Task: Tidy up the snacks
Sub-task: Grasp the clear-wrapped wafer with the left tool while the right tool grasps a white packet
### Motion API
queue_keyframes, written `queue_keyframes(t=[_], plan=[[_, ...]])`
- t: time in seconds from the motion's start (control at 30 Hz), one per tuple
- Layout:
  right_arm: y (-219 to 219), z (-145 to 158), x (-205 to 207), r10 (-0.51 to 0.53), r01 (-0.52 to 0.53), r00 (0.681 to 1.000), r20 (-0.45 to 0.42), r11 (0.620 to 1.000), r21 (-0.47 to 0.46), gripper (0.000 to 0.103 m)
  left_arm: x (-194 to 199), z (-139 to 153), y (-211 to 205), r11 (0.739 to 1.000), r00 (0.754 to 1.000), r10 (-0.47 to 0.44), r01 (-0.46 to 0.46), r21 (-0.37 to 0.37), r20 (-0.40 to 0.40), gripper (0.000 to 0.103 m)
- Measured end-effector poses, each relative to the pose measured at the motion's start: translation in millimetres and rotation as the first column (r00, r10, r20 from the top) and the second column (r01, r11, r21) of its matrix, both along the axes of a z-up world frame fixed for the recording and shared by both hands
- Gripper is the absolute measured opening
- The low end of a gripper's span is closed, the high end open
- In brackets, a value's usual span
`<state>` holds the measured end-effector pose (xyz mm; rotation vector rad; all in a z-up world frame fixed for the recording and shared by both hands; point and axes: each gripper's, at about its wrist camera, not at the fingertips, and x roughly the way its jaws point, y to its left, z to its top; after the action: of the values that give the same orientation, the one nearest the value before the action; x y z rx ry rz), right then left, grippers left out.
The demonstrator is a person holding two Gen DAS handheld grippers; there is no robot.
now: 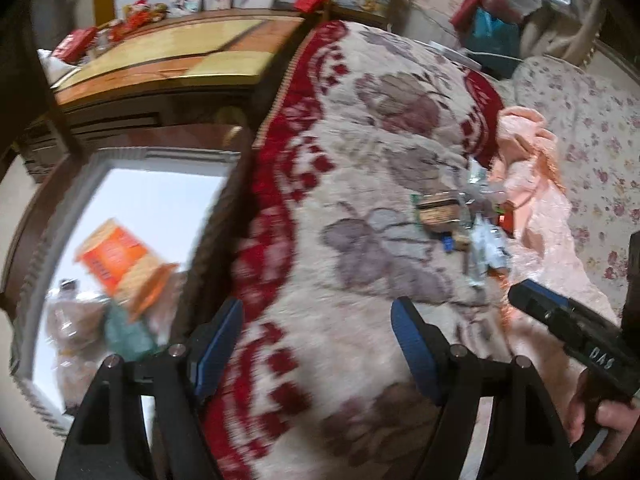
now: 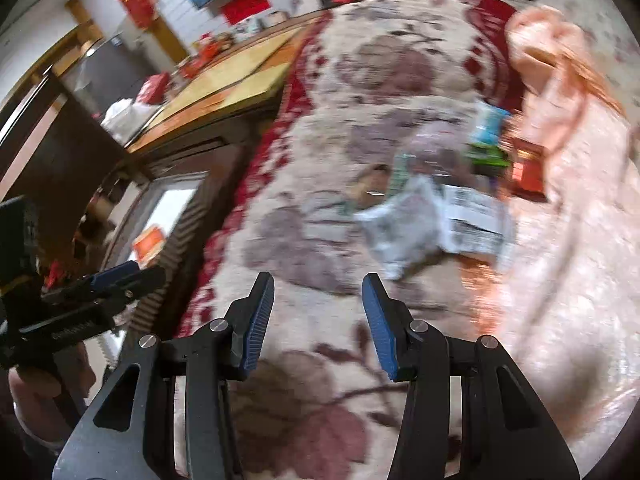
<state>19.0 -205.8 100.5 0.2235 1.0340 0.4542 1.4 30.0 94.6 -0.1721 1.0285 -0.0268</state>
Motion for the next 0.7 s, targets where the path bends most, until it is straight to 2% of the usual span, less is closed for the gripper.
queue_keyframes(t=[0.17, 0.33, 0.4, 0.7], plan=[[-25.1, -8.1, 9.7, -0.045, 0.045, 0.999, -0.012, 0.999, 0.005, 0.046, 33.2, -2.9, -31.4, 0.998, 0.998, -0.065, 0.064, -0.026, -0.018, 0.078], [-34.4, -18.8, 17.0, -0.046, 0.047, 0.998, -0.032, 0.999, 0.017, 0.046, 72.1, -11.1, -58.3, 0.99, 0.992, -0.119, 0.114, -0.088, -0.047, 0.081], [-36.8, -23.5, 18.9, -0.048, 0.049, 0.998, -0.04, 0.999, 0.024, 0.05, 87.9, -16.1, -69.0, 0.984, 0.988, -0.143, 0.136, -0.112, -0.058, 0.082], [-34.7, -30.7, 29.4, -0.028, 0.03, 0.999, -0.046, 0.999, 0.031, 0.051, 140.7, -39.6, -95.7, 0.966, 0.977, -0.189, 0.166, -0.199, -0.103, 0.082]])
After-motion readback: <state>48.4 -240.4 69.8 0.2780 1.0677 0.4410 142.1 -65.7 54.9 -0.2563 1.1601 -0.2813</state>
